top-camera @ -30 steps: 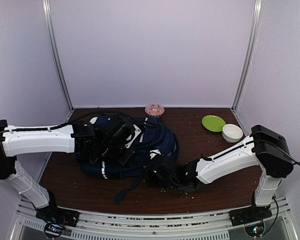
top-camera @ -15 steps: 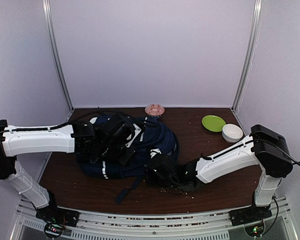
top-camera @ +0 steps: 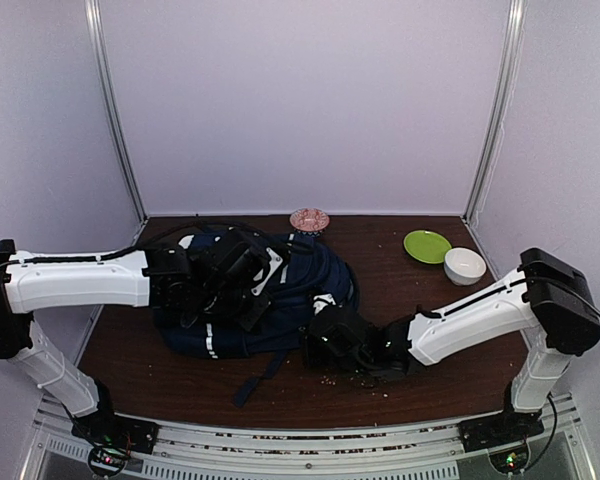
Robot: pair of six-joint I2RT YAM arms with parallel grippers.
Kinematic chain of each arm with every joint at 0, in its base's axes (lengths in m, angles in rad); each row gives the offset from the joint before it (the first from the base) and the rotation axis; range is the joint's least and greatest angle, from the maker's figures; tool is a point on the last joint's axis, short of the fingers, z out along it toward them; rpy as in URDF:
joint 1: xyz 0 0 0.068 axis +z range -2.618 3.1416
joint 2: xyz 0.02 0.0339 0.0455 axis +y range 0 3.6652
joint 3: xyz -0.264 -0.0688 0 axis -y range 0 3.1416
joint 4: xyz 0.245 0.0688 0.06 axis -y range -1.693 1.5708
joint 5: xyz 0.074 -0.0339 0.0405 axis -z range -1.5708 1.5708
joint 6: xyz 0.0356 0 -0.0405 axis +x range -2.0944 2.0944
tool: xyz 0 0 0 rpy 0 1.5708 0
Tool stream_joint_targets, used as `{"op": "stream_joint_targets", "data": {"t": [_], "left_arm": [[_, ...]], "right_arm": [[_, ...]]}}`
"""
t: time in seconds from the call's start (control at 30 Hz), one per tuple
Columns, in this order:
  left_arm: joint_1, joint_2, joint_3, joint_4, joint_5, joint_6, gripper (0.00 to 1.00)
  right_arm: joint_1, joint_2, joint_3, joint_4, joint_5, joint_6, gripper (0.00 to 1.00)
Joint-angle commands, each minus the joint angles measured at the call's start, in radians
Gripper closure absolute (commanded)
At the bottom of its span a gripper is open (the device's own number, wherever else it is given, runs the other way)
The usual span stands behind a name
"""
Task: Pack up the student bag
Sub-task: Zip the student bag at the center of the board.
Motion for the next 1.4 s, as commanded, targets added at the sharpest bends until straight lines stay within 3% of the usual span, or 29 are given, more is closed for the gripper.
{"op": "stream_joint_targets", "data": {"t": [0.0, 0.6, 1.0, 1.27, 1.3, 1.37], "left_arm": [[-0.002, -0.002, -0.008, 0.108, -0.002, -0.034, 1.0], [-0.002, -0.026, -0.058, 0.107, -0.014, -0.043, 1.0], [-0.007, -0.089, -0.137, 0.12, 0.03, -0.005, 1.0], [-0.071, -0.097, -0.162, 0.175, 0.073, 0.014, 1.0], [-0.079, -0.094, -0.159, 0.174, 0.073, 0.009, 0.98], [-0.092, -0.097, -0.155, 0.17, 0.071, -0.012, 0.78]], "right_arm": [[-0.026, -0.065, -0.055, -0.028, 0.077, 0.02, 1.0], [-0.14, -0.253, -0.192, -0.134, 0.155, 0.077, 1.0], [-0.161, -0.378, -0.294, -0.092, 0.047, 0.03, 1.0], [-0.128, -0.385, -0.326, -0.082, 0.025, 0.072, 1.0], [-0.122, -0.385, -0.327, -0.083, 0.024, 0.076, 1.0], [-0.111, -0.386, -0.324, -0.083, 0.025, 0.084, 1.0]]}}
